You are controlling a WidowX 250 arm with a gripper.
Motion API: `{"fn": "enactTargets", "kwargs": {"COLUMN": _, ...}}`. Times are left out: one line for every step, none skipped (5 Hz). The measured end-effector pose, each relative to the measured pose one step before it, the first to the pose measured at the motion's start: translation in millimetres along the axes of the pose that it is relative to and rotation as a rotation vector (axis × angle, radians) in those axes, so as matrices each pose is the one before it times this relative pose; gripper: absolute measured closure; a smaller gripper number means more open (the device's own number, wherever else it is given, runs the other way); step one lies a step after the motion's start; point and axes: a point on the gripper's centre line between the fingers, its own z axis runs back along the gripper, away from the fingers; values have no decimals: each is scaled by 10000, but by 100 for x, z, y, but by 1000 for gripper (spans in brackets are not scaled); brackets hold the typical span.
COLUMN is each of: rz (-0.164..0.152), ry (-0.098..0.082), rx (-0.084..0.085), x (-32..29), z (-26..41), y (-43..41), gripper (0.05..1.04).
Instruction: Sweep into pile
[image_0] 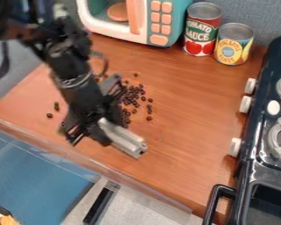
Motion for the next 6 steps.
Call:
{"fn": "enactTargets", "kwargs": {"rz": 798, "ry": -140, "rx": -99, "x": 1226, "z": -668, "y": 792, "gripper": 708}}
{"fn": "enactTargets", "kwargs": {"rz": 407, "ry": -156, "rx": 133, "x": 956, "z": -513, "y": 311, "gripper": 708}}
{"fn": "enactTargets", "kwargs": {"rz": 229, "ry": -290, "rx": -31, "x": 1146, "z": -186, "y": 155, "gripper": 708}}
{"fn": "enactTargets", "kwargs": {"rz": 76, "ry": -369, "rx": 68, "x": 926, "z": 68, "y": 282, "gripper": 708}}
{"fn": "enactTargets", "kwargs": {"rz": 67, "ry": -584, "rx": 182, "x": 845, "z": -158, "y": 570, "gripper": 708}}
{"fn": "enactTargets", "kwargs": {"rz": -60, "ry": -458, "rx": 192, "x": 543, "z": -98, "y": 403, "gripper": 708}}
